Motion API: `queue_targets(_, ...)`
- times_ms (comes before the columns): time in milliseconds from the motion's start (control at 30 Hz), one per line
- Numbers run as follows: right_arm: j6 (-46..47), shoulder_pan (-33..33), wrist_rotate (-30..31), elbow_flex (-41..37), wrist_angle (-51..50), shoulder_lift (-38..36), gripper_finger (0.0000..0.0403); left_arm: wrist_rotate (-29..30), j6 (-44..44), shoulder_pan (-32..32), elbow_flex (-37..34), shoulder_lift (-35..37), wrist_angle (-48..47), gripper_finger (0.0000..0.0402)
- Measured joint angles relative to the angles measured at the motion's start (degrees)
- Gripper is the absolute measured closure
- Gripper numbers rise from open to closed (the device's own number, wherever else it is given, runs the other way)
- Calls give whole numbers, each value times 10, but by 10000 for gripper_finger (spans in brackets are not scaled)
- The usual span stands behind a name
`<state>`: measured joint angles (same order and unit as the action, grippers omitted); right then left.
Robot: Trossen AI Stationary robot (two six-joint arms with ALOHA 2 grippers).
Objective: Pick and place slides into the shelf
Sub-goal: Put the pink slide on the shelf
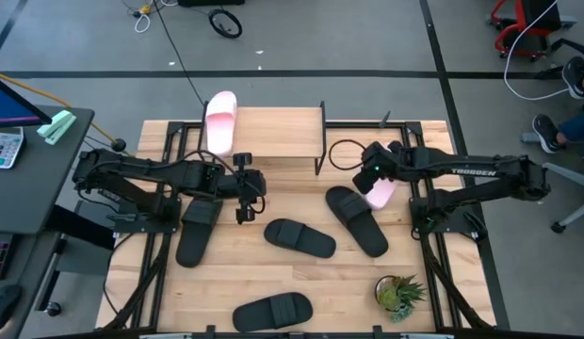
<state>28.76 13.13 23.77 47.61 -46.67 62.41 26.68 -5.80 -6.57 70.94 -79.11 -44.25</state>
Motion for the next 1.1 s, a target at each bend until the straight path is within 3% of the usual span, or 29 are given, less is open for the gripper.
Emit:
queue_targets(300, -75, 14, 34, 149, -174, 158, 238, 0, -23, 0, 0, 0, 17, 272)
queue_targets(633, 23, 25, 25, 143, -335, 272, 238, 0, -23, 0, 0, 0, 24, 283)
queue_targets(1100, 26, 33, 59, 54, -264, 274, 238, 0, 10, 0, -1, 0, 10, 283)
